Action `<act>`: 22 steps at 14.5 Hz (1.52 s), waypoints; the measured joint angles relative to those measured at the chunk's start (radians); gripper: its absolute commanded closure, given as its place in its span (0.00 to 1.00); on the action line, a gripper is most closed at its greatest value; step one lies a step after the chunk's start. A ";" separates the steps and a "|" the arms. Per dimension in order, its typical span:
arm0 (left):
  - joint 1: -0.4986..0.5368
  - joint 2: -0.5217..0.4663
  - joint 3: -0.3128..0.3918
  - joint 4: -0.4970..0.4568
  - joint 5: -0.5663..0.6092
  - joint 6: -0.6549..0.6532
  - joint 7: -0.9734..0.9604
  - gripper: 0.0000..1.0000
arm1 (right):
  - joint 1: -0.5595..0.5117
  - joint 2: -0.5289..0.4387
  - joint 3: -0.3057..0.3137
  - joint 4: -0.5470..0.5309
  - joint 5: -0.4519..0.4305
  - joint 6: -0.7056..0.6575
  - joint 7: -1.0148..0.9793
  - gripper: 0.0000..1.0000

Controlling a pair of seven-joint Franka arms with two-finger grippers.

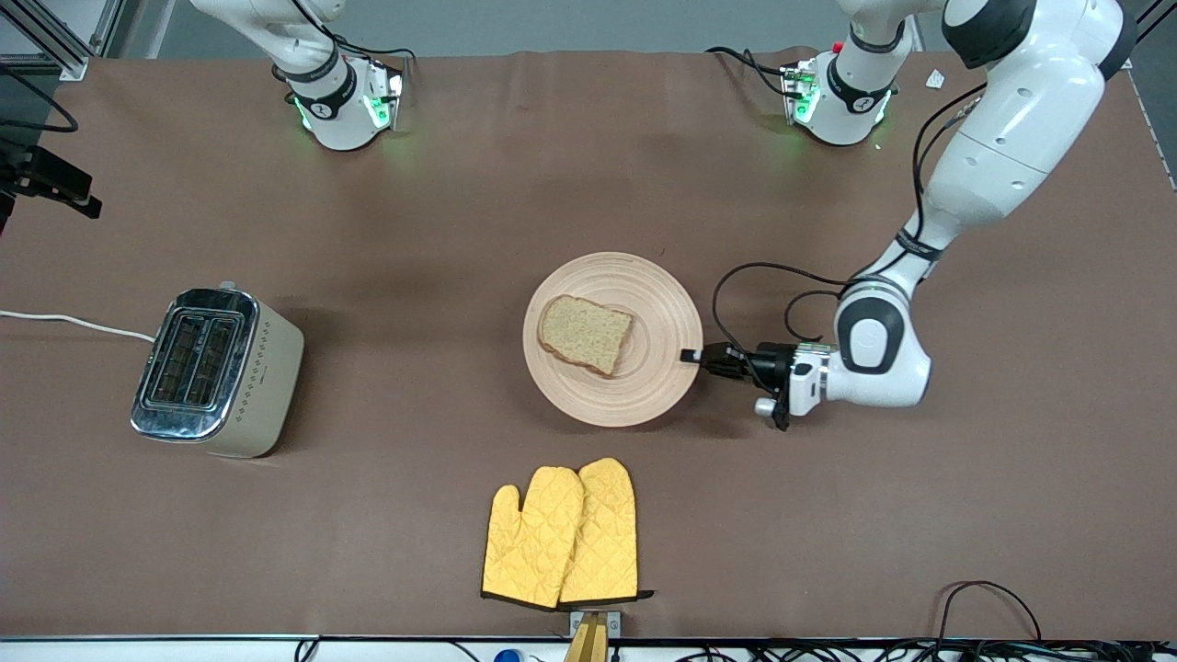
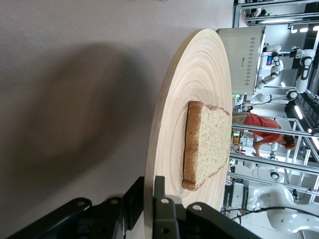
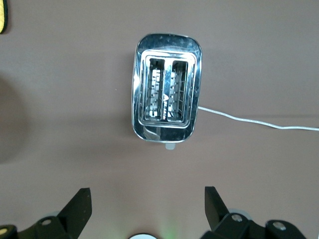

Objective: Move plate and put bread in toaster
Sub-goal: 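Slide the wooden plate with the left gripper toward the toaster, then release the plate with the left gripper while the right gripper reaches the bread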

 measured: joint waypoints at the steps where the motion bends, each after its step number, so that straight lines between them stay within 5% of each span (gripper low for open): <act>1: -0.025 0.000 0.000 -0.009 -0.020 0.039 0.011 1.00 | 0.001 0.008 0.003 -0.002 0.001 0.012 0.000 0.00; 7: -0.159 0.006 0.000 -0.056 -0.226 0.232 0.150 0.99 | 0.003 0.032 0.008 -0.004 0.007 0.035 0.000 0.00; 12: -0.167 0.055 0.003 -0.062 -0.338 0.237 0.266 0.94 | 0.003 0.036 0.009 -0.020 0.020 0.043 0.000 0.00; 14: -0.174 0.059 0.001 -0.062 -0.384 0.238 0.278 0.50 | 0.003 0.038 0.009 -0.021 0.020 0.042 0.000 0.00; 15: -0.179 0.060 -0.001 -0.061 -0.405 0.236 0.278 0.03 | 0.004 0.040 0.009 -0.021 0.021 0.041 -0.001 0.00; 22: -0.186 0.039 -0.015 -0.042 -0.436 0.296 0.229 0.00 | 0.049 0.063 0.017 -0.023 0.024 0.036 -0.001 0.00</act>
